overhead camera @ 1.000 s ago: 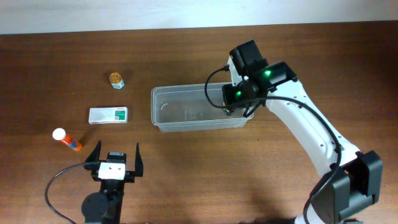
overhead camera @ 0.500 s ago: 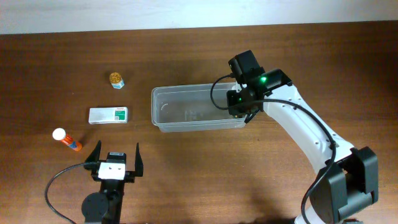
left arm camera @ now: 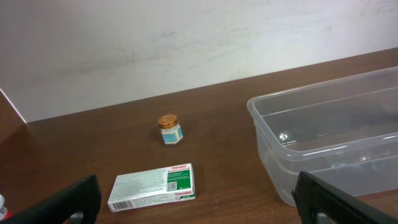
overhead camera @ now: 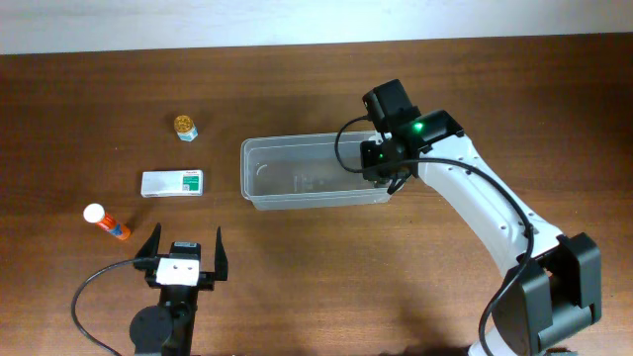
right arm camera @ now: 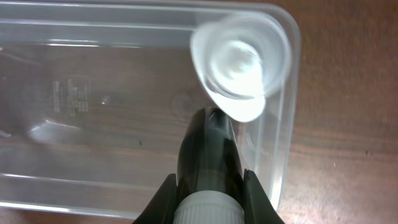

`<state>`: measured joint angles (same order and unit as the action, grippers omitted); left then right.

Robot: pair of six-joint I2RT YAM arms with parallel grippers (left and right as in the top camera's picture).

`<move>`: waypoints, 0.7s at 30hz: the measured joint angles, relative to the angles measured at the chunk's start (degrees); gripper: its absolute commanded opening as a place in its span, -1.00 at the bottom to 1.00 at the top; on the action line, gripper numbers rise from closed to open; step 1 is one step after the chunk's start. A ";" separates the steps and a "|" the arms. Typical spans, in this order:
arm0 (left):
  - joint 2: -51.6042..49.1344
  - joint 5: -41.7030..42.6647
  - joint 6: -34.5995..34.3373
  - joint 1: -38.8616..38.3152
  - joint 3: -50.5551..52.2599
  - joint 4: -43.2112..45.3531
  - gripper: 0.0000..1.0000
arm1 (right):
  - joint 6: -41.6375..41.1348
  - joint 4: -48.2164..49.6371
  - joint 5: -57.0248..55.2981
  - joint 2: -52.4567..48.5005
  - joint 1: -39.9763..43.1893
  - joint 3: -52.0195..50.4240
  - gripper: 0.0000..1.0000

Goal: Pack container
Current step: 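Lower the brown bottle into the container's right end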

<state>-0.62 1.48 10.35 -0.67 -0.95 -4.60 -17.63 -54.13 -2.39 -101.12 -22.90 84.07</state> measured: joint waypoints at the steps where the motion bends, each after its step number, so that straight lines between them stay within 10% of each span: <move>1: 0.00 0.00 0.00 0.00 0.00 0.00 0.99 | 1.07 0.31 -0.04 0.00 -0.22 0.00 -0.89; 21: 0.00 0.00 0.00 0.00 0.00 0.00 0.99 | 19.43 5.11 -0.17 -3.93 -1.60 -3.74 -0.89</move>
<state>-0.62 1.48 10.35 -0.67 -0.95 -4.60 1.80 -49.01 -2.57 -105.06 -24.49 80.34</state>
